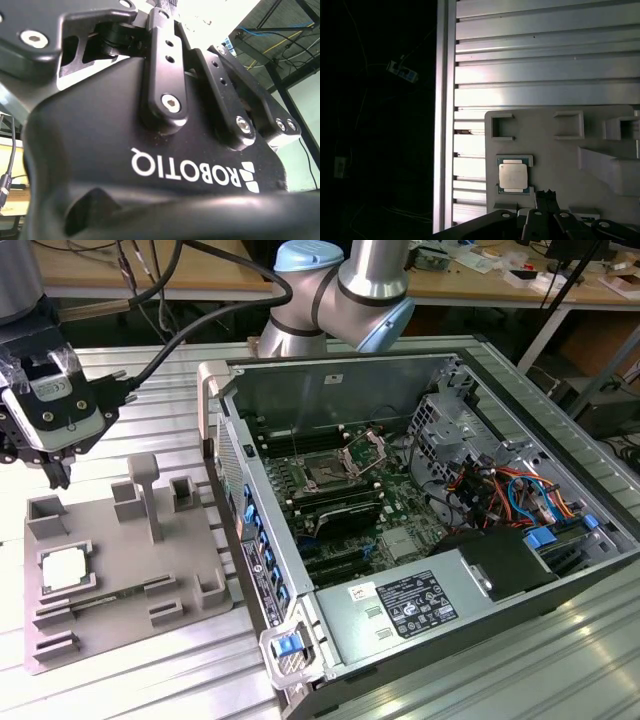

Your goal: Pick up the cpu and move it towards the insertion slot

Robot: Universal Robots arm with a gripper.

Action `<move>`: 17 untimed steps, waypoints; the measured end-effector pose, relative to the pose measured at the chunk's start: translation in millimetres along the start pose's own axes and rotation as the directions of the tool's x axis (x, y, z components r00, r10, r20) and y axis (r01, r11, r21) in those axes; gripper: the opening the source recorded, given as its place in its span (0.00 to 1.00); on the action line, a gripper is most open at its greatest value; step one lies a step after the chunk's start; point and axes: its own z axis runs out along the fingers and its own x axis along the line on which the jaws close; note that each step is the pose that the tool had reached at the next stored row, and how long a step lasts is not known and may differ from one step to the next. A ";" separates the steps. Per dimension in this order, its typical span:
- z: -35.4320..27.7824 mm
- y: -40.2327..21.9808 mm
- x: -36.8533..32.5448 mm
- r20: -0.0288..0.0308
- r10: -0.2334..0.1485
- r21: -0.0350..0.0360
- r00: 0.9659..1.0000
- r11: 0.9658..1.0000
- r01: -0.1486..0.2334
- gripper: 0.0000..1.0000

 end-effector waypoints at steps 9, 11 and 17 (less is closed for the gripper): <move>2.4 -0.1 0.4 0.000 0.000 0.000 1.000 1.000 0.000 0.11; 2.8 -0.2 0.4 0.000 0.000 0.000 1.000 1.000 0.000 0.11; 5.8 -0.9 2.1 0.000 0.000 0.000 1.000 1.000 0.000 0.11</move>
